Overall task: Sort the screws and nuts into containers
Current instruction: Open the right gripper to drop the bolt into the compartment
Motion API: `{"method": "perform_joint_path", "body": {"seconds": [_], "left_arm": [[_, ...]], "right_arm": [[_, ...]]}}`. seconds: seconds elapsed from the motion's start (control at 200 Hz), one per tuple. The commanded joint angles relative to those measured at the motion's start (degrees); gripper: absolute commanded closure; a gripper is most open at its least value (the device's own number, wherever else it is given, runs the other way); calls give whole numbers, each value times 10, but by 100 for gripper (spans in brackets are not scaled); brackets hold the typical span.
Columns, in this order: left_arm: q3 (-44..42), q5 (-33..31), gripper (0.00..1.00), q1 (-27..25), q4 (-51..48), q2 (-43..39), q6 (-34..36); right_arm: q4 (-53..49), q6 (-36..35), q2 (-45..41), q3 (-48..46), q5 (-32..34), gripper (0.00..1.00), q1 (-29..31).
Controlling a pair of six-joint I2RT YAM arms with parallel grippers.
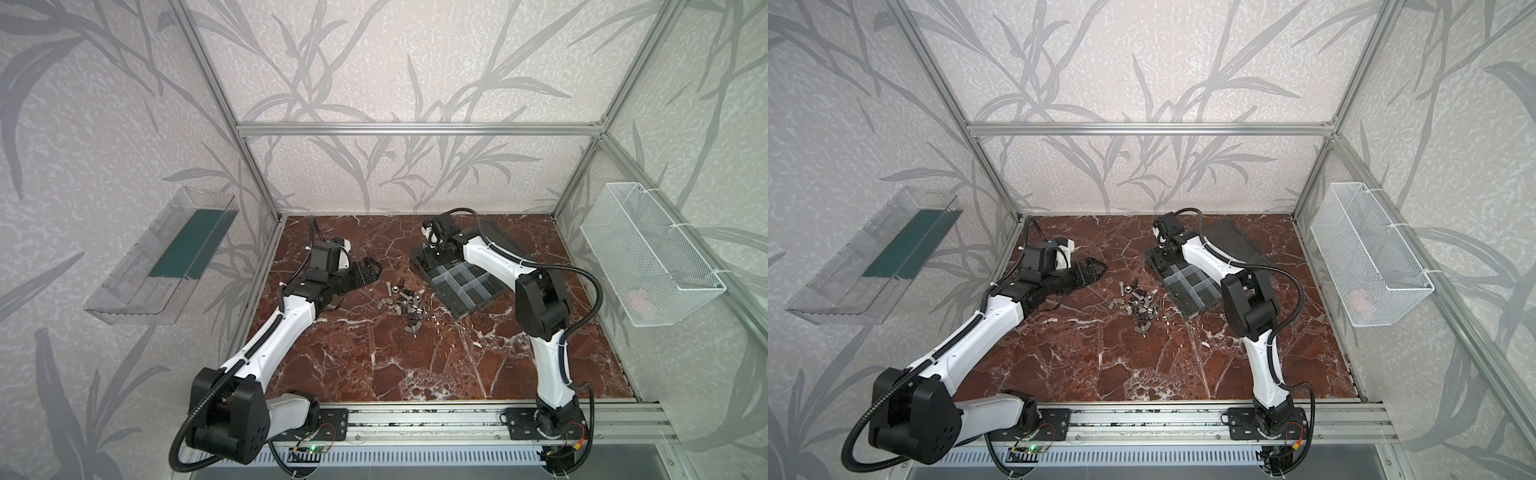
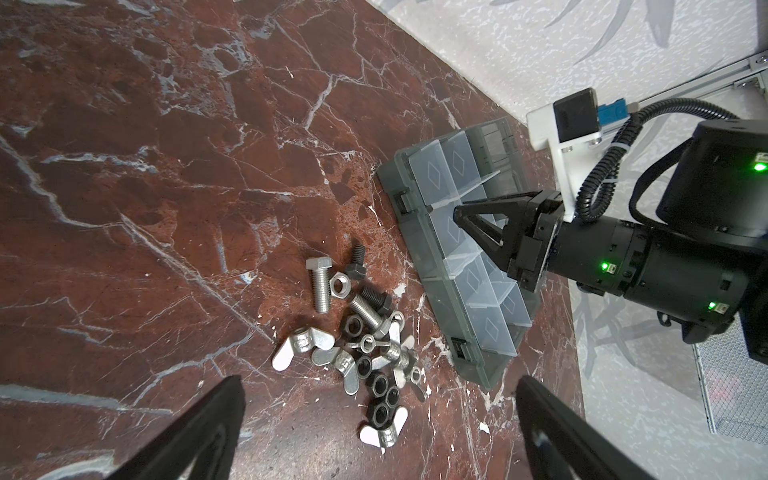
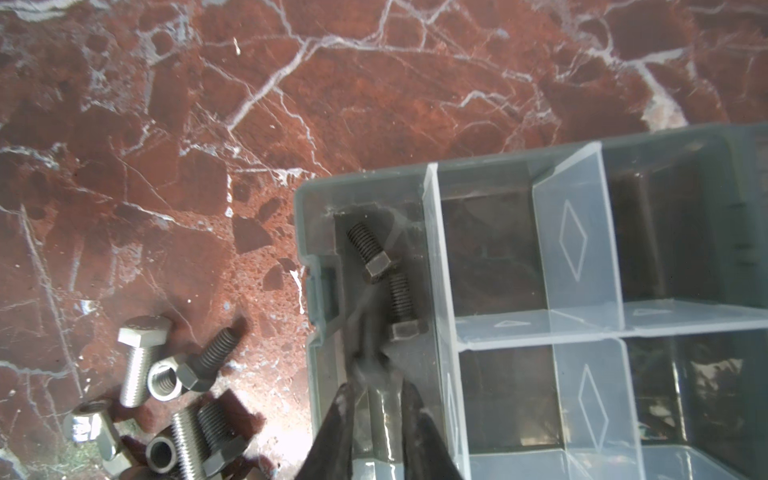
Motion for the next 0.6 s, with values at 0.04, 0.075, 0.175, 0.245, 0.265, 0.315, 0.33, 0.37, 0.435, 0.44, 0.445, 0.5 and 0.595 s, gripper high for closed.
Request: {"method": "perform_joint_path", "body": {"seconds": [0.04,0.075,0.175,0.245,0.265,0.315,0.33,0.37,0.435,0.44,0.445,0.5,0.595], "left_arm": [[-5,4,0,4,9,5,-7],[-5,4,0,4,9,5,-8],[-5,4,0,4,9,4,-7],[-5,4,0,4,9,3,-7],[-6,3,1,4,9,3,-7],[-6,3,1,4,9,3,-7],[-7,3,1,4,9,4,-7],[-7,3,0,4,10,5,-8],[-8,4,0,4,12,6,-8],[-9,4,0,4,12,6,-8],[-8,4,1,4,12,6,-8],[-10,0,0,4,13,9,-6],[-11,-3,0,4,14,16,-4]], "right_arm": [[5,4,3,-9,-9,76,0],[6,5,2,-11,-10,76,0],[6,6,-2,-11,-13,75,0],[4,6,-7,-12,-16,74,0],[5,6,-10,-12,-16,74,0],[4,6,-14,-11,-17,73,0],[3,6,-16,-11,-16,72,0],[1,5,-20,-9,-16,72,0],[-5,5,-26,-5,-16,71,0],[-4,5,-27,-5,-16,71,0],[-5,5,-27,-4,-16,71,0],[-10,7,-33,-1,-19,70,0],[-15,11,-46,1,-25,68,0]]}}
